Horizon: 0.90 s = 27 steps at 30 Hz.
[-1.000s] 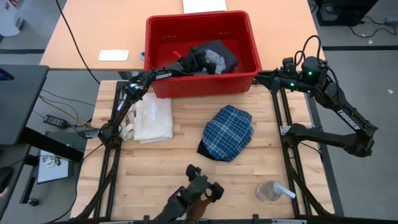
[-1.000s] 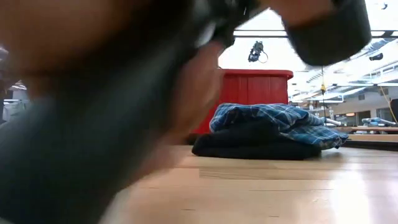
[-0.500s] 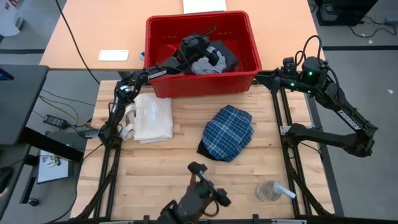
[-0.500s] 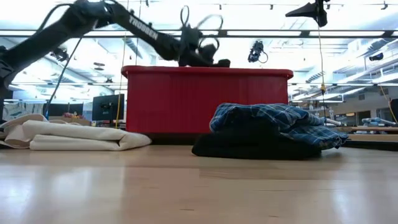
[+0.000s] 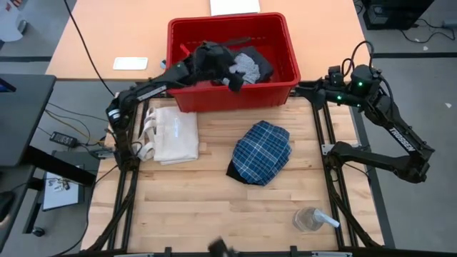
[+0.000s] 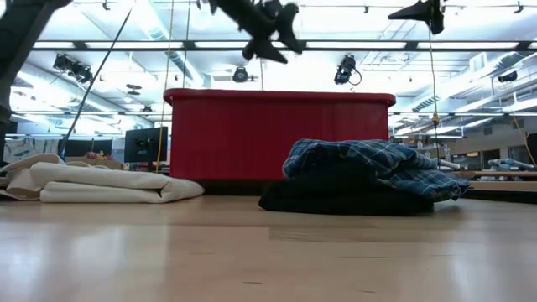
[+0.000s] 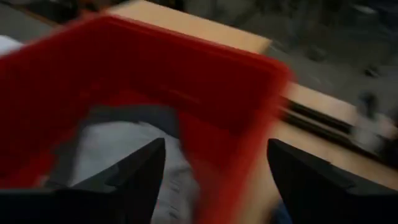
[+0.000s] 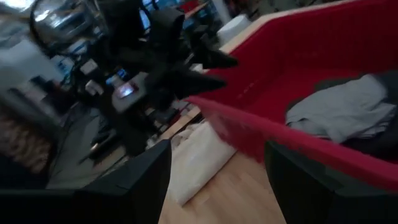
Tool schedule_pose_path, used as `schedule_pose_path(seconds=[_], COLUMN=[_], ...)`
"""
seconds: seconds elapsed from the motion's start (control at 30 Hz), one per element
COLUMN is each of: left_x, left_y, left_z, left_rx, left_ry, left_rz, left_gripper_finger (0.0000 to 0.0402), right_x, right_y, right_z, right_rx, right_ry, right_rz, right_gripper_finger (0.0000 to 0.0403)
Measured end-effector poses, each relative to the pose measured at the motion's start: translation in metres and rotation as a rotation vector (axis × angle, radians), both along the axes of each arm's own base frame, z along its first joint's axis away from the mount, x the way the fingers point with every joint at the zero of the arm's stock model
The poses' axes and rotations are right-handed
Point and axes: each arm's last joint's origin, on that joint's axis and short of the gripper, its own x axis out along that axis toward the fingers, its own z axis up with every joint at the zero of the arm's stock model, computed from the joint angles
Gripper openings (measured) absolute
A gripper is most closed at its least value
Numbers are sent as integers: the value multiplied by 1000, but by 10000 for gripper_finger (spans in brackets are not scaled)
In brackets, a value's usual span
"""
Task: Fold laundry
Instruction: Put the blue shirt into the red laundry bin
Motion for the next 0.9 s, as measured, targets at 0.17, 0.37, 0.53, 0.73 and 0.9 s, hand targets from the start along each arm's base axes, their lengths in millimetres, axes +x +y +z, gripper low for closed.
schedule_pose_path(seconds=[0.17,0.37,0.53,0.73,0.9], left_x=[17,41,36,30,24], left_y=[-69,-138,-177,-189,-200], left_z=[-11,-99,-136,-154,-168], left_rx=[-109,-310,-531,-811,-944], left_ry=[105,118,-47,-42,19], left_rz=[-252,-368,-335,-213,-160], left_gripper_finger=[245,211,193,188,188], right_x=[13,24,29,43,51], right_y=[-10,-17,-13,-9,-7], right_z=[-11,-28,-42,-72,-120], right_rx=[29,91,127,165,227], right_ry=[71,195,316,460,546], right_rz=[128,205,277,337,371], right_gripper_finger=[261,261,261,262,273])
